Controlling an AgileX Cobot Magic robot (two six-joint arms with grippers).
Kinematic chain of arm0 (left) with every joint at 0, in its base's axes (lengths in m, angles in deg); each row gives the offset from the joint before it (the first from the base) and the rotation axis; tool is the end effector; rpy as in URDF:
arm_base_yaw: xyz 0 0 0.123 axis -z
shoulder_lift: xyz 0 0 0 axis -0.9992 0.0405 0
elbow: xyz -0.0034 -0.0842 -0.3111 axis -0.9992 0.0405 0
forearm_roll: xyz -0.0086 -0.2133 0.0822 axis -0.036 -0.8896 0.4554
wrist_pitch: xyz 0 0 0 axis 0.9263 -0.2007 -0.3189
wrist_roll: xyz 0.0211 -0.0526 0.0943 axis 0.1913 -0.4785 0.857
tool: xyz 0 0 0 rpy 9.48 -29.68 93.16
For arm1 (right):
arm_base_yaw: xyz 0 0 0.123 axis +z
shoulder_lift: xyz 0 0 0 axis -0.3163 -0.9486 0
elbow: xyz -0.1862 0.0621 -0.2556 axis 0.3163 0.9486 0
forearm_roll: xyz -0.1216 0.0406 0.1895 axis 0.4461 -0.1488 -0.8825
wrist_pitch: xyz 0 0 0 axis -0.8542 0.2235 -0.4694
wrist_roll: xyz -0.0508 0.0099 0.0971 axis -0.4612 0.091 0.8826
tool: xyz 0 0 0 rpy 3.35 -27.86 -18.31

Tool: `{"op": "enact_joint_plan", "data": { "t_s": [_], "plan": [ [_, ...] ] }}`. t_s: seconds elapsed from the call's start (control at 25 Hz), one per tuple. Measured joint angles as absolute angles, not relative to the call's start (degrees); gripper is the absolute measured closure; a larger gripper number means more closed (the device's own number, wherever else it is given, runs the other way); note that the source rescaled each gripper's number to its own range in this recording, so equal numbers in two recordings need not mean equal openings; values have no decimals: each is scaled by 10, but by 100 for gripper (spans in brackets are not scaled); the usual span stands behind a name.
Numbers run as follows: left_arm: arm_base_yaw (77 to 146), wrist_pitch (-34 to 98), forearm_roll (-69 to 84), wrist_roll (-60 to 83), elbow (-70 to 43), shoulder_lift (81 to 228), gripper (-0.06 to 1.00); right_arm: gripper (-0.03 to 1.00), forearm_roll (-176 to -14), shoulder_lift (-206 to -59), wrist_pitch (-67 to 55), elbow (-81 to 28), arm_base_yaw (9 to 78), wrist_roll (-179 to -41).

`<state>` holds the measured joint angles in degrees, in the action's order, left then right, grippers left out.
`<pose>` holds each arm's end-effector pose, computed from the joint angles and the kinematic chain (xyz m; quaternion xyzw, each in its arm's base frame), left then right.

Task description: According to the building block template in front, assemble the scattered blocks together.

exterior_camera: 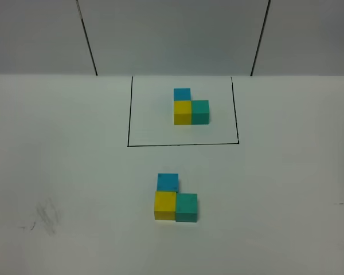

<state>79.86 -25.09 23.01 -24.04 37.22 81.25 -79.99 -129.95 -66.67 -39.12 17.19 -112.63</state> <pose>-0.0480 -0.0033 0.2581 -0.0731 0.8477 0.0446 0.5235 0.2014 -0.0164 0.4887 -0.1914 0.8948 -0.1500 0.3744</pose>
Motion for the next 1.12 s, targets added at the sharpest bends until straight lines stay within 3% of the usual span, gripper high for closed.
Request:
{"op": "enact_joint_plan", "data": {
  "t_s": [0.36,0.68,0.84,1.12],
  "plan": [
    [799,-251,230,-242,372,812,94,24,-805,-957,-595,-138,172,-1097],
    [799,-251,230,-241,372,812,94,25,-806,-679,-578,43,172,-1044],
    [799,-251,230,-241,372,812,94,25,-828,-600,-578,101,172,-1010],
    [799,-251,230,-241,372,812,94,25,-871,-590,-578,178,172,-973]
  ]
}}
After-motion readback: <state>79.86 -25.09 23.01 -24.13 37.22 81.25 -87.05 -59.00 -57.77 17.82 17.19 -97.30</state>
